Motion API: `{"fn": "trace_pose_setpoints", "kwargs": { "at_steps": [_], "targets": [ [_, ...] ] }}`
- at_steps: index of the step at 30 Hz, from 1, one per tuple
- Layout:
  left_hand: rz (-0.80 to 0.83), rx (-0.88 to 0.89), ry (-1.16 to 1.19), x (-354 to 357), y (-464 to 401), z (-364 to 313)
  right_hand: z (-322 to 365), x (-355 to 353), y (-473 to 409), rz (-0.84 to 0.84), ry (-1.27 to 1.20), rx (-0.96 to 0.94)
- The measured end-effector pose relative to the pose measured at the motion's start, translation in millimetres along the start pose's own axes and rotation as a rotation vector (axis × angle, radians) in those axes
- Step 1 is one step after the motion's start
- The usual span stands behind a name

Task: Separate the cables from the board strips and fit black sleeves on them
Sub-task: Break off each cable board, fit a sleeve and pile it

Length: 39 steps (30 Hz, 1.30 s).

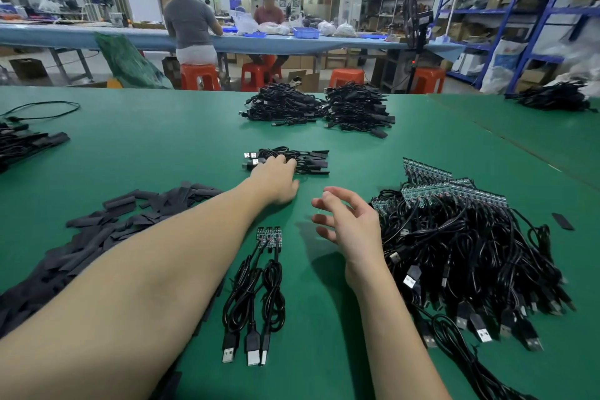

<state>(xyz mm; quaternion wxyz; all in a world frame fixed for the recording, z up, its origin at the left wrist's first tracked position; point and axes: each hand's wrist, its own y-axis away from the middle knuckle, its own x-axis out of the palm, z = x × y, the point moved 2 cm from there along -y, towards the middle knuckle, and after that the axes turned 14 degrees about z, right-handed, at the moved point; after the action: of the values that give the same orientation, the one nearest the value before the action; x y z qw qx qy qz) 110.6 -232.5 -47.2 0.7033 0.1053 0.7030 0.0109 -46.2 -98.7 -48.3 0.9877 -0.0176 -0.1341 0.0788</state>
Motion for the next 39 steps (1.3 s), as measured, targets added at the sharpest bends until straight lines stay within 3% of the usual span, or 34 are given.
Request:
{"fn": "trace_pose_setpoints", "kwargs": {
  "at_steps": [7,15,19,21,24,27,29,33,39],
  "targets": [
    [-0.001,-0.006,0.109,-3.5,3.0,3.3,-1.6,-0.9,-0.3,0.001,0.015,0.021],
    [-0.163,0.060,0.495,6.3,96.7,-11.0,-1.2,3.4,1.6,0.007,0.094,0.048],
    [-0.219,-0.082,0.385,17.2,135.5,-13.5,-3.0,10.5,5.8,0.135,0.464,0.135],
    [-0.169,-0.140,0.324,21.5,141.5,-19.5,-6.1,17.1,7.1,0.216,0.589,0.217],
    [-0.113,-0.147,0.386,21.9,139.6,-24.0,-8.7,23.8,5.6,0.244,0.463,0.299],
    [-0.189,-0.114,0.643,15.9,136.5,-16.1,-9.1,24.1,6.4,0.231,0.178,0.362],
    [-0.232,-0.090,0.950,12.7,138.4,-9.0,-8.3,21.4,10.1,0.189,0.065,0.356],
    [-0.043,0.102,1.692,10.5,145.7,-6.5,-3.6,18.2,12.4,0.163,0.006,0.296],
    [0.128,0.195,1.896,11.0,150.6,-8.0,0.5,17.0,10.0,0.230,-0.102,0.264]
  ]
}}
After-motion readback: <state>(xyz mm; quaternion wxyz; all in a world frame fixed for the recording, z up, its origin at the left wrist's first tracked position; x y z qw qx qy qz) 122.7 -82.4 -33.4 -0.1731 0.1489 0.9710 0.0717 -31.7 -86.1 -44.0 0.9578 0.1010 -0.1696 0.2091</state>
